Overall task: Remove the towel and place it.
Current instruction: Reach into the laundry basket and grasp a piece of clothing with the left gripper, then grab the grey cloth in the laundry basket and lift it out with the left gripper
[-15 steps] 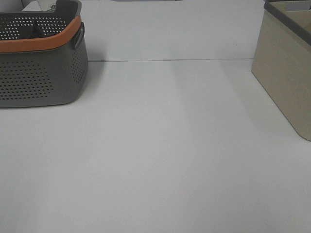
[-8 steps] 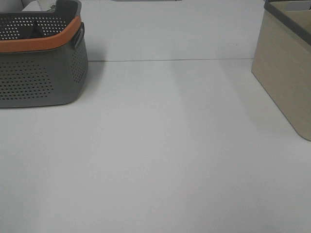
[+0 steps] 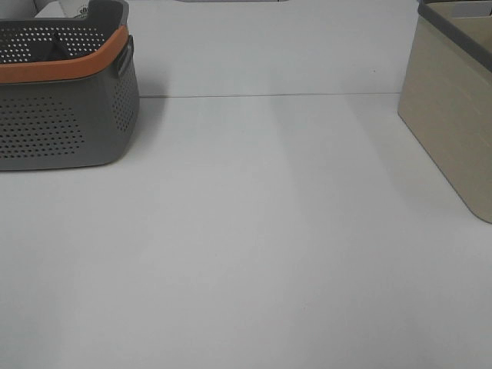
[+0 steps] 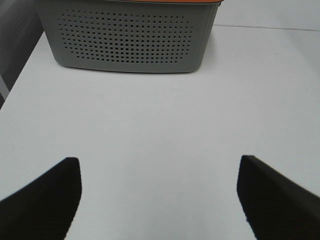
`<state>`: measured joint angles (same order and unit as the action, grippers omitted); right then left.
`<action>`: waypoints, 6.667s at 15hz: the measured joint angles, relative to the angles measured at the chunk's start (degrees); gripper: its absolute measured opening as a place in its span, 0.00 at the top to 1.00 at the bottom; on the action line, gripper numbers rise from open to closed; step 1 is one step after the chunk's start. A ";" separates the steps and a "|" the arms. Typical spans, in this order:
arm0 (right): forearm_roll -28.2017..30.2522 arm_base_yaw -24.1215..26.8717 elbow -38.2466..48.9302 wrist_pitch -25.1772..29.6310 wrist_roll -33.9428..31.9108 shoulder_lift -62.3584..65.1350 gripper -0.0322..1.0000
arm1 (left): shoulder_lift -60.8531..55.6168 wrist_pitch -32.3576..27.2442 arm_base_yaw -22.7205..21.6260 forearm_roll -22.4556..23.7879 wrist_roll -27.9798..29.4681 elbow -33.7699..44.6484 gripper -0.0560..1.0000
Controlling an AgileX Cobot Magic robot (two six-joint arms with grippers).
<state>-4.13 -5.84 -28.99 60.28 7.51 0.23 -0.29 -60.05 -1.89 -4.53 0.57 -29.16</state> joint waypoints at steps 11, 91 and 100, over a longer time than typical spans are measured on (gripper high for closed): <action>0.00 0.00 0.00 0.00 0.00 0.00 0.34 | 0.00 0.00 0.00 0.63 0.97 0.00 0.20; 0.00 0.00 0.17 0.00 -0.52 0.00 0.34 | 123.99 14.90 10.31 33.52 49.96 -103.53 0.95; 0.00 0.00 0.17 0.00 -0.52 0.00 0.34 | 112.36 22.46 10.31 33.86 48.36 -103.53 0.95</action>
<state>-4.13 -5.84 -28.82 60.28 6.99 0.23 112.07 -37.59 8.42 29.34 48.93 -132.70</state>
